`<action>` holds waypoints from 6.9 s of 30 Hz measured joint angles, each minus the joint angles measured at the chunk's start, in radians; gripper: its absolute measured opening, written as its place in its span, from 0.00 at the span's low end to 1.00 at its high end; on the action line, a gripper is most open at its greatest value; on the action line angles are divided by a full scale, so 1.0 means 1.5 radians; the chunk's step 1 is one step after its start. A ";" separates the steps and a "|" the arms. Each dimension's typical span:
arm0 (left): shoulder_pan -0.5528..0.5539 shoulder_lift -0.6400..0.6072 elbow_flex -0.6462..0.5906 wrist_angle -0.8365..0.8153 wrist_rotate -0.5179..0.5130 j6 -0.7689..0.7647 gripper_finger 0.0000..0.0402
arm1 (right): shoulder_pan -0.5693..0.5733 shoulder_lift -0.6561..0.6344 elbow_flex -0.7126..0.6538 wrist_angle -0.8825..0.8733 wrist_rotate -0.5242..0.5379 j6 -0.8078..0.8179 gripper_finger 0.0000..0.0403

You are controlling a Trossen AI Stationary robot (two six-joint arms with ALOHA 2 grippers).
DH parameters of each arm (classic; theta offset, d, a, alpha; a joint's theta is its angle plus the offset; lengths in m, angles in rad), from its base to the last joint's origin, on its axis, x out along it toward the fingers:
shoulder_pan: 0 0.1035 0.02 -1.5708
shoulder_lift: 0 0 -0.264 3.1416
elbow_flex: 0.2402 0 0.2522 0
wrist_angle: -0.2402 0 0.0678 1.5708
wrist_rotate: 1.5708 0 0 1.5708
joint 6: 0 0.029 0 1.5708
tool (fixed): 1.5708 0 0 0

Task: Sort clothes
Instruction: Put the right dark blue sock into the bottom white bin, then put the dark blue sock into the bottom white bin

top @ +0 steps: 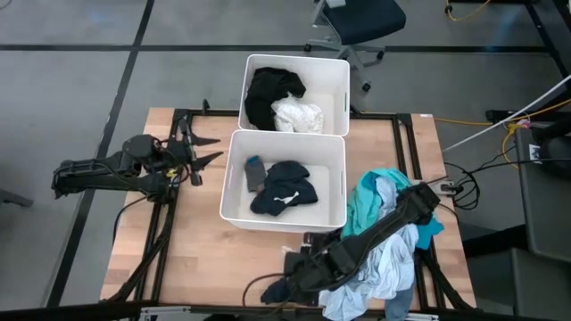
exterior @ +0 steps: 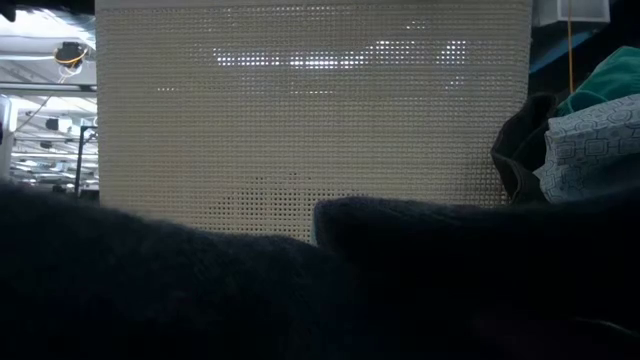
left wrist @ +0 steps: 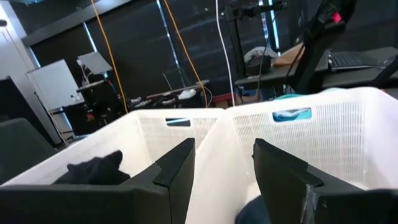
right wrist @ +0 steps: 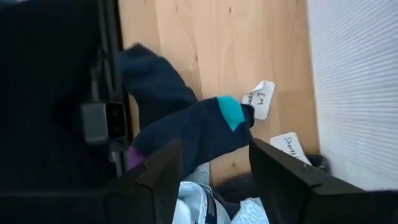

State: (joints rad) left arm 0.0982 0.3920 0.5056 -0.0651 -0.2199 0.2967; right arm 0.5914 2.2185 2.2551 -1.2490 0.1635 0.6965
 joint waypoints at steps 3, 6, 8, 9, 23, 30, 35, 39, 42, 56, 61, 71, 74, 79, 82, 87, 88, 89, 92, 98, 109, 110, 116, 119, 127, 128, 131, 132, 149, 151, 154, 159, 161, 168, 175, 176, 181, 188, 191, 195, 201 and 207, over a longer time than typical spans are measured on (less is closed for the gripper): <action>0.000 0.000 0.000 -0.016 0.000 -0.003 0.37 | -0.001 0.025 0.000 0.002 0.000 0.000 0.46; 0.000 0.000 0.000 -0.022 0.000 -0.009 0.37 | -0.002 0.048 0.000 0.014 0.001 0.002 0.46; 0.000 0.000 0.000 -0.022 0.000 -0.016 0.37 | -0.002 0.065 0.000 0.024 0.001 0.002 0.46; 0.000 0.000 0.000 -0.022 0.000 -0.019 0.37 | -0.002 0.073 0.000 0.029 0.001 0.003 0.46; 0.000 0.000 0.000 -0.001 0.001 -0.012 0.37 | -0.003 0.149 0.000 0.044 0.098 -0.017 0.46; 0.000 0.000 0.000 0.007 0.001 -0.006 0.37 | -0.008 0.149 -0.039 0.056 0.103 -0.033 0.46; 0.000 0.000 0.000 0.012 0.001 -0.006 0.37 | -0.007 0.149 -0.097 0.085 0.065 -0.033 0.46; 0.000 0.000 0.000 0.011 0.002 -0.007 0.37 | -0.007 0.149 -0.112 0.094 0.064 -0.035 0.38; 0.000 0.000 0.000 0.011 0.002 -0.008 0.37 | -0.007 0.149 -0.112 0.093 0.063 -0.039 0.24; 0.000 0.000 0.000 0.011 0.002 -0.019 0.37 | -0.006 0.148 0.035 -0.059 0.075 -0.050 0.02; 0.000 0.000 0.000 0.011 0.002 -0.019 0.37 | -0.007 0.109 0.050 -0.073 0.103 -0.044 0.03; 0.000 0.000 0.000 0.011 0.002 -0.019 0.37 | -0.006 0.027 0.067 -0.091 0.184 0.003 0.01; 0.000 0.000 0.000 0.011 0.002 -0.019 0.37 | -0.007 0.006 0.067 -0.084 0.187 0.002 0.03; 0.000 0.000 0.000 0.011 0.002 -0.019 0.37 | -0.011 -0.039 0.067 -0.074 0.212 -0.001 0.03; 0.000 0.000 0.000 0.011 0.002 -0.019 0.37 | -0.015 -0.068 0.067 -0.061 0.245 -0.016 0.04; 0.000 0.000 0.000 0.011 0.002 -0.019 0.37 | -0.029 -0.120 0.067 -0.056 0.309 -0.045 0.04; 0.000 0.000 0.000 0.010 0.002 -0.019 0.37 | -0.033 -0.130 0.067 -0.055 0.325 -0.050 0.04; 0.000 0.000 0.000 0.011 0.002 -0.019 0.37 | -0.035 -0.138 0.067 -0.056 0.341 -0.054 0.04; 0.000 0.000 0.000 0.011 0.002 -0.019 0.37 | -0.053 -0.161 0.067 -0.056 0.393 -0.064 0.04; 0.000 0.000 0.000 0.010 0.002 -0.019 0.37 | -0.115 -0.180 0.067 -0.087 0.415 -0.086 0.04; 0.000 0.000 0.000 0.010 0.001 -0.019 0.37 | -0.216 -0.179 -0.017 -0.108 0.349 -0.081 0.04; 0.000 0.000 0.000 0.011 0.002 -0.019 0.37 | -0.221 -0.179 -0.028 -0.106 0.339 -0.081 0.04; 0.000 0.000 0.000 0.011 0.001 -0.019 0.37 | -0.251 -0.179 -0.102 -0.085 0.269 -0.081 0.04; 0.000 0.000 0.000 0.011 0.001 -0.019 0.37 | -0.261 -0.179 -0.142 -0.053 0.239 -0.081 0.04; 0.000 0.000 0.000 0.011 0.001 -0.019 0.37 | -0.273 -0.179 -0.216 0.030 0.218 -0.083 0.06; 0.000 0.000 0.000 0.011 0.001 -0.019 0.37 | -0.274 -0.179 -0.219 0.032 0.216 -0.082 0.08; 0.000 0.000 0.000 0.011 0.001 -0.019 0.37 | -0.277 -0.179 -0.223 0.040 0.213 -0.063 0.16; 0.000 0.000 0.000 0.011 0.001 -0.019 0.37 | -0.278 -0.179 -0.224 0.040 0.211 -0.060 0.20; 0.000 0.000 0.000 0.011 0.001 -0.018 0.37 | -0.260 -0.179 -0.184 0.054 0.087 -0.032 0.54; 0.000 0.000 0.000 0.011 0.001 -0.018 0.37 | -0.243 -0.179 -0.158 0.055 0.087 -0.029 0.54; 0.000 0.000 0.000 0.011 0.001 -0.018 0.37 | -0.215 -0.179 -0.127 0.070 0.091 -0.028 0.54; 0.000 0.000 0.000 0.011 0.001 -0.019 0.37 | -0.161 -0.179 -0.106 0.132 0.105 -0.028 0.54; 0.000 0.000 0.000 0.011 0.001 -0.019 0.37 | -0.140 -0.179 -0.106 0.157 0.107 -0.029 0.54; 0.000 0.000 0.000 0.011 0.001 -0.019 0.37 | -0.060 -0.170 -0.106 0.216 0.117 -0.050 0.54; 0.000 0.000 0.000 0.010 0.001 -0.019 0.37 | -0.009 -0.123 -0.106 0.226 0.143 -0.051 0.54; 0.000 0.000 0.000 0.010 0.001 -0.019 0.37 | -0.007 -0.113 -0.106 0.226 0.142 -0.052 0.54; 0.000 0.000 0.000 0.010 0.001 -0.019 0.37 | -0.005 -0.065 -0.106 0.227 0.132 -0.053 0.54; 0.000 0.000 0.000 0.009 0.001 -0.019 0.37 | -0.016 -0.009 -0.106 0.230 0.092 -0.104 0.54; 0.000 0.000 0.000 0.009 0.001 -0.019 0.37 | -0.020 0.009 -0.106 0.240 0.074 -0.138 0.54; 0.000 0.000 0.000 0.008 0.001 -0.019 0.37 | -0.020 0.029 -0.106 0.263 0.065 -0.194 0.54; 0.000 0.000 0.000 0.004 0.001 -0.019 0.37 | -0.020 0.064 -0.107 0.278 0.055 -0.275 0.54; 0.000 0.000 0.000 0.004 0.001 -0.019 0.37 | -0.021 0.100 -0.106 0.279 0.029 -0.312 0.54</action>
State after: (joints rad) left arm 0.0978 0.3923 0.5053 -0.0593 -0.2184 0.2684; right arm 0.5606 2.3678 2.0956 -0.8310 0.2069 0.2284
